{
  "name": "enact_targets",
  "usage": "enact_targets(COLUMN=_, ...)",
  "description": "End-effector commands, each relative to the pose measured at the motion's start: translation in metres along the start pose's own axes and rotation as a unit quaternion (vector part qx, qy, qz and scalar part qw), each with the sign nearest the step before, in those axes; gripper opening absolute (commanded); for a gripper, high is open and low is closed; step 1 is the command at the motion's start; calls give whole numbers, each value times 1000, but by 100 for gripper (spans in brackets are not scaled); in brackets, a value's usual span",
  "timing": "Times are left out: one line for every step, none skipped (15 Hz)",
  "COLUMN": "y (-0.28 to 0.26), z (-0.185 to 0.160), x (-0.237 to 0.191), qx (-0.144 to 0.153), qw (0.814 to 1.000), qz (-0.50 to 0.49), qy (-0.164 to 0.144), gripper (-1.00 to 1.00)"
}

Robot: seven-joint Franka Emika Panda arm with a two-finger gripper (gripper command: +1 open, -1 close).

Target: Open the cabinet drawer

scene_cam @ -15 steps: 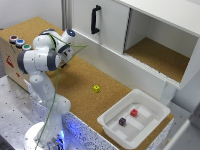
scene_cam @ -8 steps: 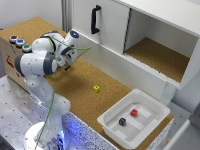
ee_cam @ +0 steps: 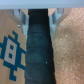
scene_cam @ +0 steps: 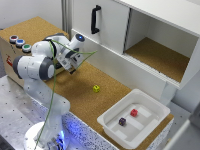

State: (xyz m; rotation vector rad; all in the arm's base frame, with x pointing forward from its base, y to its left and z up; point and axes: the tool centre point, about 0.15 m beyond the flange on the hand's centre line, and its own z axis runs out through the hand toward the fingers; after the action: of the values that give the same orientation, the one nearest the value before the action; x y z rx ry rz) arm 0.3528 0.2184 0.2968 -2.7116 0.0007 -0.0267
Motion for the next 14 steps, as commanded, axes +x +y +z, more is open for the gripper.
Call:
enact_targets(y=67, z=0, x=52, qx=3, qw=1000, qz=20, qy=7, gripper=-100)
enact_targets(y=71, z=-2, x=54, qx=3, qw=1000, qz=24, qy=10, gripper=-100)
enact_targets(y=74, z=-4, x=55, qx=1, qw=1000, qz=28, qy=12, gripper=-100)
enact_targets(y=76, z=-5, x=56, qx=0, qw=999, qz=31, qy=15, gripper=-100)
enact_targets(y=80, z=-7, x=57, qx=-1, qw=999, qz=36, qy=17, gripper=-100)
enact_targets(y=84, z=-9, x=58, qx=-3, qw=999, qz=42, qy=18, gripper=-100)
enact_targets(y=86, z=-12, x=59, qx=-4, qw=999, qz=46, qy=20, gripper=-100)
enact_targets(y=87, z=-17, x=60, qx=-6, qw=999, qz=47, qy=20, gripper=-100)
enact_targets(y=86, z=-20, x=59, qx=-8, qw=999, qz=42, qy=16, gripper=100)
enact_targets(y=83, z=-23, x=58, qx=-17, qw=999, qz=35, qy=22, gripper=100)
enact_targets(y=81, z=-28, x=58, qx=-12, qw=999, qz=33, qy=25, gripper=100)
enact_targets(y=80, z=-33, x=58, qx=-13, qw=999, qz=31, qy=30, gripper=100)
enact_targets(y=81, z=-36, x=58, qx=-14, qw=999, qz=35, qy=33, gripper=100)
enact_targets(y=83, z=-38, x=58, qx=-21, qw=999, qz=34, qy=35, gripper=100)
